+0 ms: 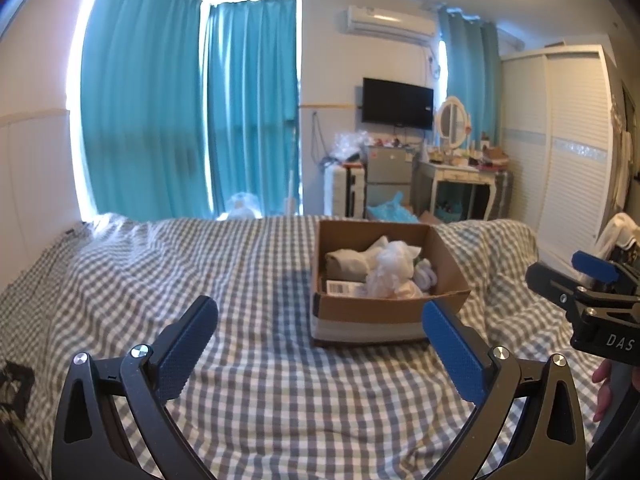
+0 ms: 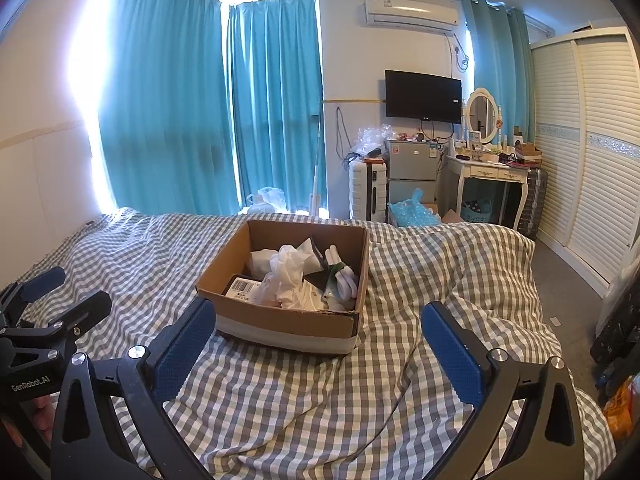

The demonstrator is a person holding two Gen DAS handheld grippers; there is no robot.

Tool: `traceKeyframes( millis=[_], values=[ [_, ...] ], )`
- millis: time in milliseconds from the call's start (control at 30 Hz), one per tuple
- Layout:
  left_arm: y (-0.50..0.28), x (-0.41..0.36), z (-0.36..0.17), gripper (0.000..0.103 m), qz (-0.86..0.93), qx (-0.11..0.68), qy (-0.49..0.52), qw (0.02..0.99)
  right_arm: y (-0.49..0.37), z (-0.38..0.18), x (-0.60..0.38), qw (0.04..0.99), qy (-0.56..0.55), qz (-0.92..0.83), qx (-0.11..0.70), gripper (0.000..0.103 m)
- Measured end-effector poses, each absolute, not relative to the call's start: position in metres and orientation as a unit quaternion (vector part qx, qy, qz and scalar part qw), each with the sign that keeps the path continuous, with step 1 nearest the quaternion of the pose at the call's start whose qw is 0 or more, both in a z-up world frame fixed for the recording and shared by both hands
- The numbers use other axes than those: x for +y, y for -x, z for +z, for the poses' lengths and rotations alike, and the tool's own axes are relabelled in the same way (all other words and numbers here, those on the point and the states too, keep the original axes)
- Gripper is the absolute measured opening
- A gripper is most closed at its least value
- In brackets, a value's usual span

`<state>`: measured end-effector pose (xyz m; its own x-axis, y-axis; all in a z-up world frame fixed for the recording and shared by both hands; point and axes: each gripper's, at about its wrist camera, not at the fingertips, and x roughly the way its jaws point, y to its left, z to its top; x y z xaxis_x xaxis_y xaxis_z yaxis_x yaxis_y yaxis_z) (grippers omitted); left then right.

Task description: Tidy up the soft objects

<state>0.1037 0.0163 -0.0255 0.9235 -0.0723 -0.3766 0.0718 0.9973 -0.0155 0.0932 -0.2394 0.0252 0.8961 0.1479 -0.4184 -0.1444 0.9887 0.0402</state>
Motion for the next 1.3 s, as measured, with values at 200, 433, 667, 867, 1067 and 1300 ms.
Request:
traceKeyframes(
  millis=[200, 433, 667, 867, 1067, 1300],
  values=[
    [-0.103, 0.0165, -0.0255, 0.103, -0.036, 0.192, 0.001, 0.981, -0.0929, 0.0247, -0.2369, 0.973, -0.003, 0.075, 0.216, 0.103],
    [-0.1006, 0.0178, -0.0233, 0.103, -0.04, 0.191, 0.004, 0.981, -0.0903, 0.0246, -0.2373, 0.974, -0.004, 0.075, 0.216, 0.103],
    [-0.1002, 0.0178, -0.0226, 0.103, -0.039, 0.19, 0.004, 0.981, -0.0903, 0.0254, -0.2378, 0.972, -0.006, 0.076, 0.22, 0.103],
    [-0.1002, 0.0181, -0.0229, 0.103, -0.039, 0.191, 0.003, 0.981, -0.0902, 0.0255, -0.2374, 0.972, -0.006, 0.077, 0.221, 0.103],
    [-0.1006, 0.0181, -0.0231, 0.103, -0.037, 0.191, 0.0, 0.981, -0.0904, 0.0256, -0.2379, 0.972, -0.006, 0.076, 0.222, 0.103],
    [-0.1012, 0.0194, -0.0234, 0.103, -0.038, 0.191, 0.0, 0.981, -0.0902, 0.0244, -0.237, 0.972, -0.004, 0.075, 0.223, 0.103]
  ],
)
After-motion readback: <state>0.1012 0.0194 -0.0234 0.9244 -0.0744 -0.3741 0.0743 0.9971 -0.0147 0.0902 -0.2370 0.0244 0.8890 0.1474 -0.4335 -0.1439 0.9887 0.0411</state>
